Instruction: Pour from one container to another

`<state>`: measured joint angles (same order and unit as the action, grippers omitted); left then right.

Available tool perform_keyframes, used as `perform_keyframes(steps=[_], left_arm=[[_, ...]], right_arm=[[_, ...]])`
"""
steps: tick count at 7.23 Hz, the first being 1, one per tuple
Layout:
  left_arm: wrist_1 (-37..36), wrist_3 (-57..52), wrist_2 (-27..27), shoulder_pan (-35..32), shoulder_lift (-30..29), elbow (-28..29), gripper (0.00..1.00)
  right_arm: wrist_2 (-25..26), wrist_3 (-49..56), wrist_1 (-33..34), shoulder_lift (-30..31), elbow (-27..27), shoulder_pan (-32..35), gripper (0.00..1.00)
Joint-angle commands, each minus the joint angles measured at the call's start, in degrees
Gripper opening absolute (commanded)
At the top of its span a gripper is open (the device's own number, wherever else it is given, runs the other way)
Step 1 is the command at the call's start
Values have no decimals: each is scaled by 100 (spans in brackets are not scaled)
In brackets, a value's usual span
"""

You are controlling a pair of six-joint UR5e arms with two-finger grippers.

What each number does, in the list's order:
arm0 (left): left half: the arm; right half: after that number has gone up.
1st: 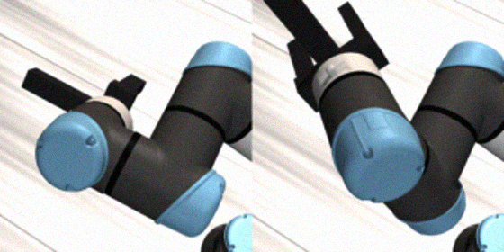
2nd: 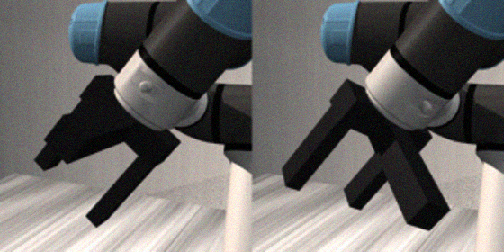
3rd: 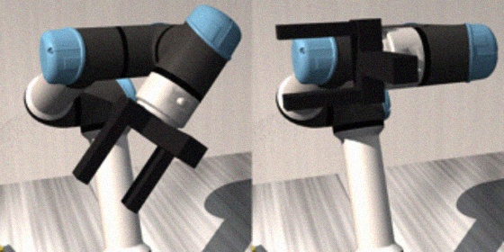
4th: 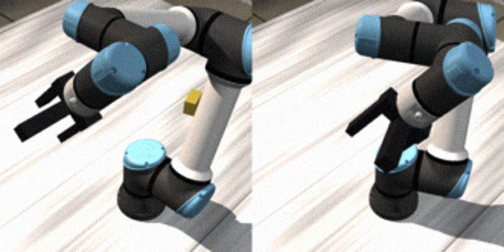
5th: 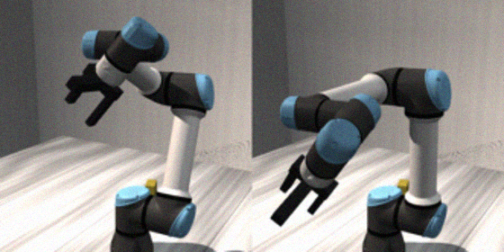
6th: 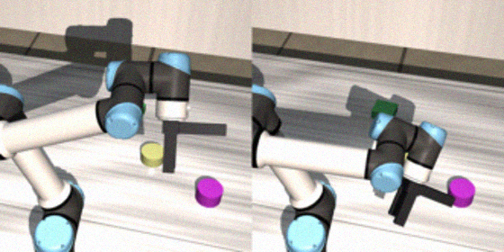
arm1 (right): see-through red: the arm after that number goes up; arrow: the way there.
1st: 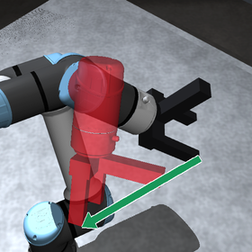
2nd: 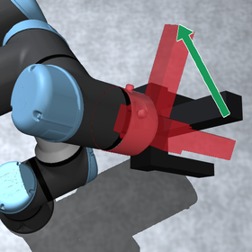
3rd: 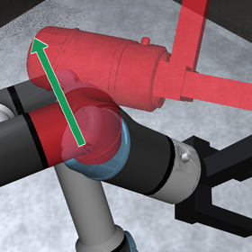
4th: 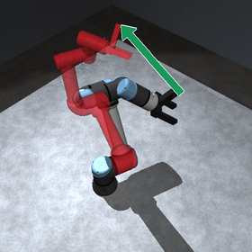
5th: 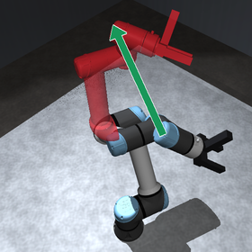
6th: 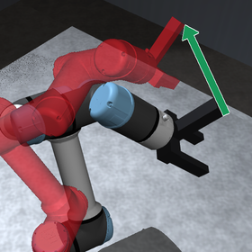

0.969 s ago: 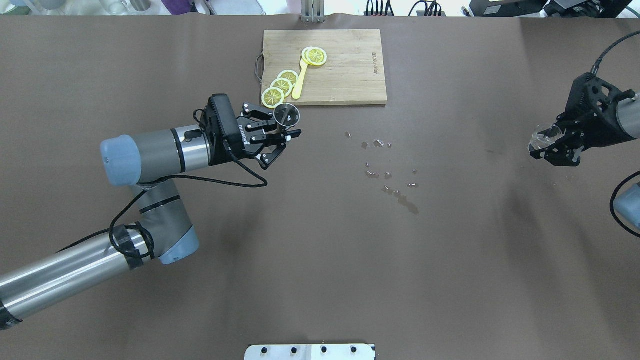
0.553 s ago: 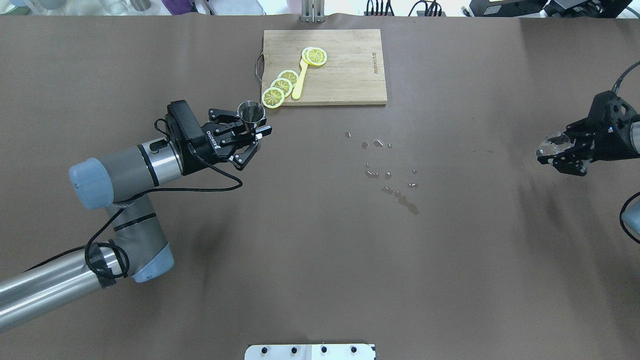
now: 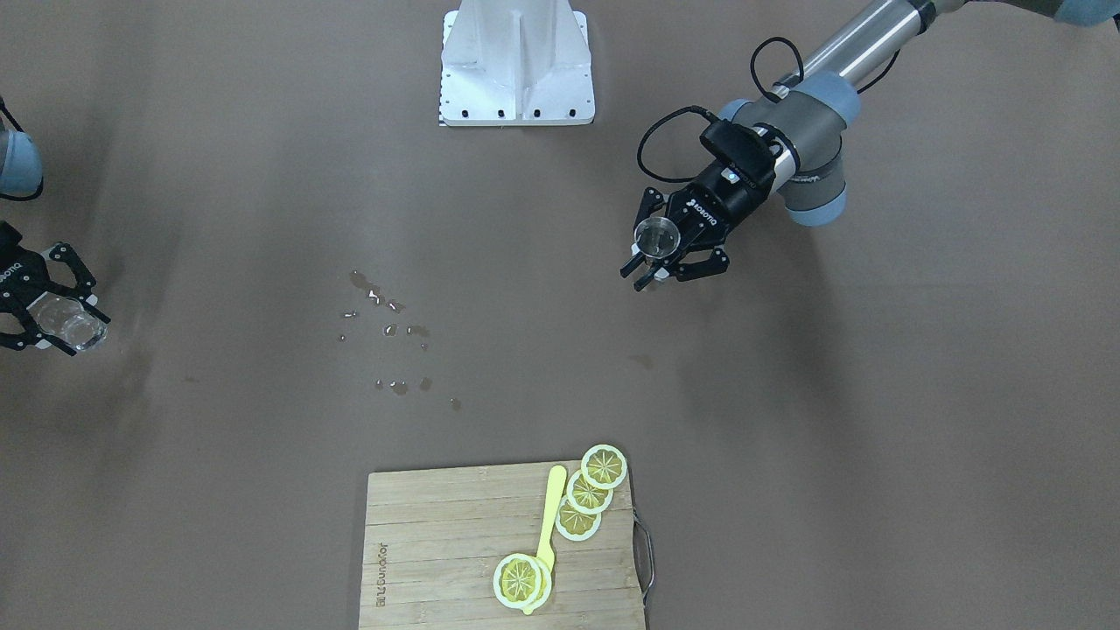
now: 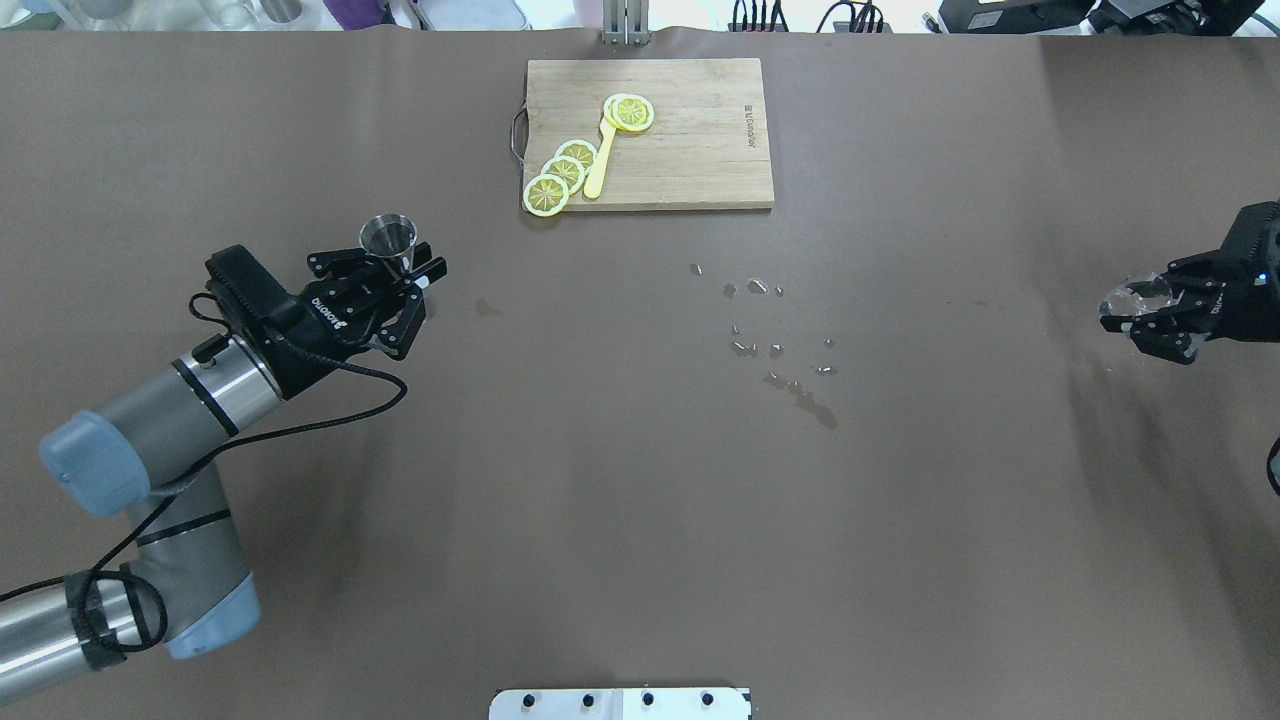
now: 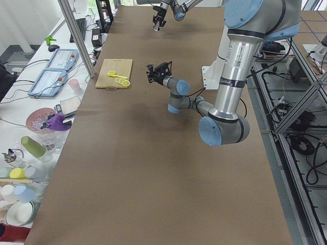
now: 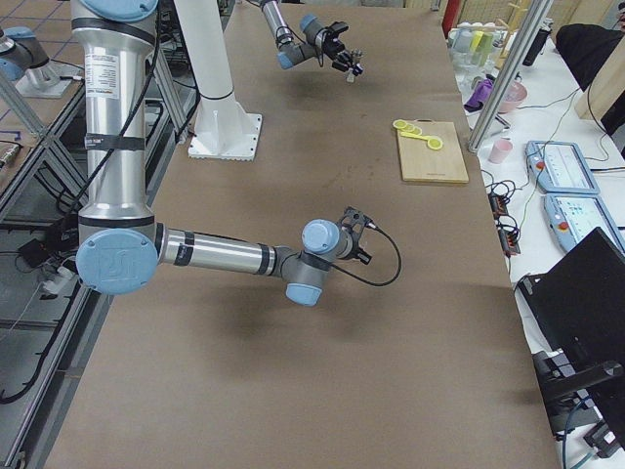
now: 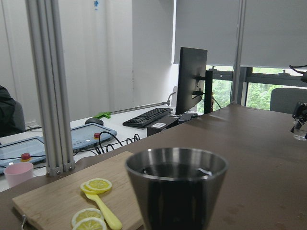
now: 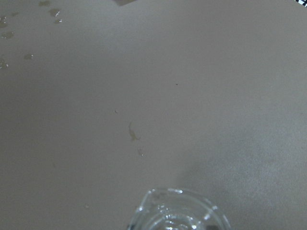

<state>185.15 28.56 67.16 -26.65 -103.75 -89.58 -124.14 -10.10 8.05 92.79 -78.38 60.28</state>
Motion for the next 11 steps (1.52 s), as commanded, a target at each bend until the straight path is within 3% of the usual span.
perform_keyframes(steps=[1, 5, 7, 10, 11], left_arm=[[-940, 342, -1549, 274, 574, -612, 0], [-2515, 1658, -2882, 292, 795, -622, 0], [-3751, 3069, -3058, 274, 830, -622, 0], [-4319, 3858, -3391, 318, 883, -596, 0], [-4860, 4364, -3455, 362, 848, -587, 0]], right_arm=[[266, -141, -303, 99, 138, -244, 0], [364, -343, -1182, 64, 779, -517, 0], [364, -343, -1183, 81, 789, -526, 0], [364, -343, -1488, 90, 1042, -535, 0], [364, -343, -1603, 90, 1131, -535, 0]])
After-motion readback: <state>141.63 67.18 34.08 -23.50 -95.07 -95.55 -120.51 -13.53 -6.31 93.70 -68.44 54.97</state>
